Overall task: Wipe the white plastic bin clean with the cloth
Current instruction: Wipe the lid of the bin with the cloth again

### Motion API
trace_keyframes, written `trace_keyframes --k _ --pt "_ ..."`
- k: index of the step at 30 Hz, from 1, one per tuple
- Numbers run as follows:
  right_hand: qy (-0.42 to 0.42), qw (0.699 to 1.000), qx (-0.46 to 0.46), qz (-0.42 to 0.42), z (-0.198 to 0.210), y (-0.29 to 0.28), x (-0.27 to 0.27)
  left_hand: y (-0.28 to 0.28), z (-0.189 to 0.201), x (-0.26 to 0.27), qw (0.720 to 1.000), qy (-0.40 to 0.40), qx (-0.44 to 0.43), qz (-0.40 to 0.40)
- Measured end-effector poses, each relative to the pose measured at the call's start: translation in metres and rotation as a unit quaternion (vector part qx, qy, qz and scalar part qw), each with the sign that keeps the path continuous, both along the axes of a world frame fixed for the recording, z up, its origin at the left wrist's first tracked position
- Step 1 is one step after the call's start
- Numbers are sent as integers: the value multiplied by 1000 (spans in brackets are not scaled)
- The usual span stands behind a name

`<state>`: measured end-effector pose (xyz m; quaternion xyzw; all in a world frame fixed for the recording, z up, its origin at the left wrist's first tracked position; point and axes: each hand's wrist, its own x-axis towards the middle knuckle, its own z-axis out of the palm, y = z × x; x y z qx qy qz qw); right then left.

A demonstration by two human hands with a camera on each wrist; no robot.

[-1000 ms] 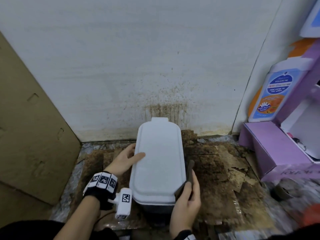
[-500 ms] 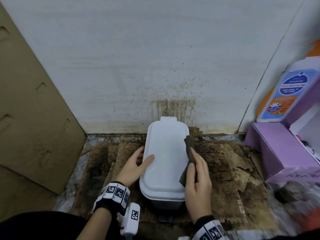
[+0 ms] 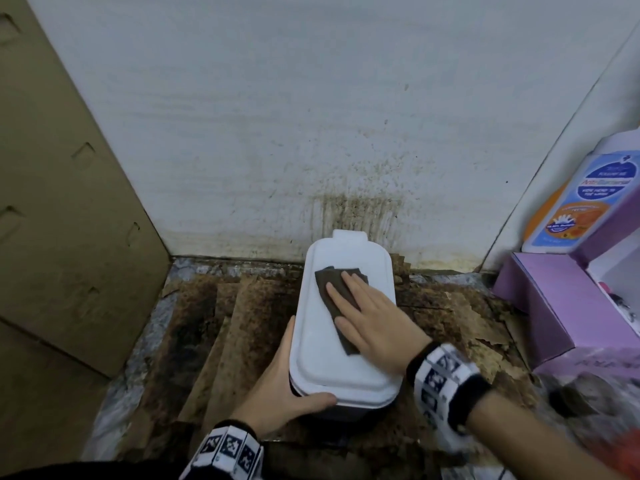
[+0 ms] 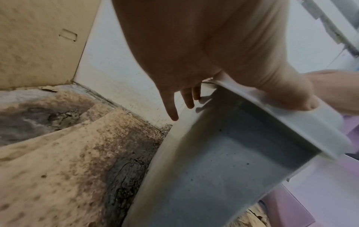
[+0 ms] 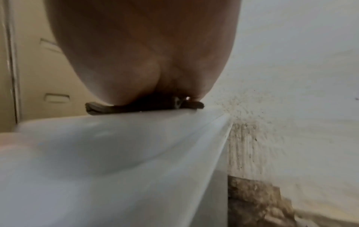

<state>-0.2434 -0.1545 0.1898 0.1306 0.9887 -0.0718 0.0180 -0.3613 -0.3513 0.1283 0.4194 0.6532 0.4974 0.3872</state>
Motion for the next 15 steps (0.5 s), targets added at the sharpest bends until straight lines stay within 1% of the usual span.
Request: trace_keyframes --k 2,5,6,8,10,12,15 --pt "-47 999 7 17 6 31 -21 -1 -1 0 1000 1 -12 6" --pt "-74 994 48 60 5 74 -54 -1 1 0 1000 10 -18 6" --pt "-80 993 56 61 8 81 -61 -1 2 0 1000 13 -14 4" --pt "-89 995 45 15 7 91 -73 -1 3 -1 1000 16 -10 3" --pt "-86 996 32 -1 5 91 -78 0 3 -3 1000 17 -8 3" --pt "-70 997 26 21 3 79 -71 0 4 -2 1000 17 -1 2" --pt "-83 994 13 66 3 42 -37 0 6 1 1000 13 15 -2"
